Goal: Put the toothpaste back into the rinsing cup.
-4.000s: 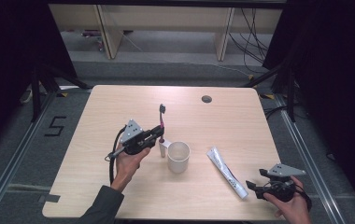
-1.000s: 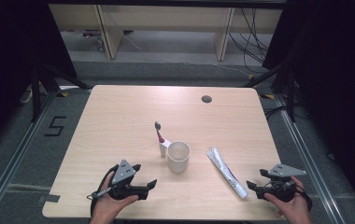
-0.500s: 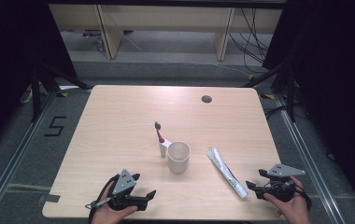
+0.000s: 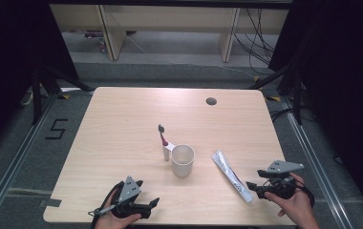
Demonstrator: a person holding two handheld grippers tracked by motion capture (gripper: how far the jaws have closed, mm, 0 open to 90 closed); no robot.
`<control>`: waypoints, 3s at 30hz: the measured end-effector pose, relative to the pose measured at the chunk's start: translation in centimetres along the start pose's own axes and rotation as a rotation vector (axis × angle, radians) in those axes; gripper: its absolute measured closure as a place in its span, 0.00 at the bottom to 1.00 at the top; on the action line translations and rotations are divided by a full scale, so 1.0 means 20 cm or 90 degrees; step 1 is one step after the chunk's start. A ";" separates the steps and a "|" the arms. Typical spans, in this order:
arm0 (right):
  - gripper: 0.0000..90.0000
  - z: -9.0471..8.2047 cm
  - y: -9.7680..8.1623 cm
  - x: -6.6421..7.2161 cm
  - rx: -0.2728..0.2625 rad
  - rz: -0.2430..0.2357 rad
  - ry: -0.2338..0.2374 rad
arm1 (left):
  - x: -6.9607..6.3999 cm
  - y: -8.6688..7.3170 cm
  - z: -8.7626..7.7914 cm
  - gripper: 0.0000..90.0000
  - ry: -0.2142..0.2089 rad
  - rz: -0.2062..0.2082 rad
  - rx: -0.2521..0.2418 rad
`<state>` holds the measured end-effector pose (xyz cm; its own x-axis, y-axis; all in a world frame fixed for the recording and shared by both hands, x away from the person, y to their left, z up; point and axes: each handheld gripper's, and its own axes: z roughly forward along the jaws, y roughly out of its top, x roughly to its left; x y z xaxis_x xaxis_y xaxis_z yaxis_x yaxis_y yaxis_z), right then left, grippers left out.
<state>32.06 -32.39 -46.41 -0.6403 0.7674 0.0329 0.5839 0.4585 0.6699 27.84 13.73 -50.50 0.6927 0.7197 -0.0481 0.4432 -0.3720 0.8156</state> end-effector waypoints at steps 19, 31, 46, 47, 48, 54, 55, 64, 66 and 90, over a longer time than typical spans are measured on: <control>0.40 0.19 0.25 0.12 0.133 -0.053 0.011 | 0.00 0.00 0.01 0.20 -0.009 0.003 0.003; 0.45 0.32 0.28 0.14 0.194 -0.056 0.016 | -0.01 -0.01 0.01 0.20 -0.010 -0.003 0.005; 0.62 0.39 0.32 0.08 0.250 -0.035 0.040 | -0.01 -0.01 0.02 0.20 -0.010 -0.001 0.005; 0.62 0.39 0.32 0.08 0.258 -0.025 0.038 | -0.01 -0.01 0.02 0.20 -0.011 0.000 0.010; 0.62 0.39 0.32 0.08 0.263 -0.021 0.040 | -0.01 -0.01 0.02 0.20 -0.013 0.009 0.014; 0.63 0.40 0.35 0.08 0.289 -0.044 0.041 | -0.01 -0.01 0.02 0.20 -0.014 0.006 0.013; 0.63 0.41 0.36 0.08 0.298 -0.041 0.045 | -0.01 -0.01 0.02 0.20 -0.015 0.011 0.017; 0.65 0.43 0.40 0.06 0.331 -0.061 0.053 | -0.01 -0.01 0.02 0.20 -0.010 0.019 0.025; 0.66 0.43 0.40 0.06 0.337 -0.065 0.058 | -0.02 -0.01 0.02 0.20 -0.012 0.016 0.019; 0.81 0.48 0.46 0.03 0.403 -0.128 0.044 | -0.02 -0.01 0.03 0.21 -0.018 0.015 0.022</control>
<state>41.87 -23.40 -47.34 -0.7858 0.6182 0.0147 0.6161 0.7807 0.1048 27.79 13.17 -50.94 0.7185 0.6940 -0.0463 0.4463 -0.4090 0.7959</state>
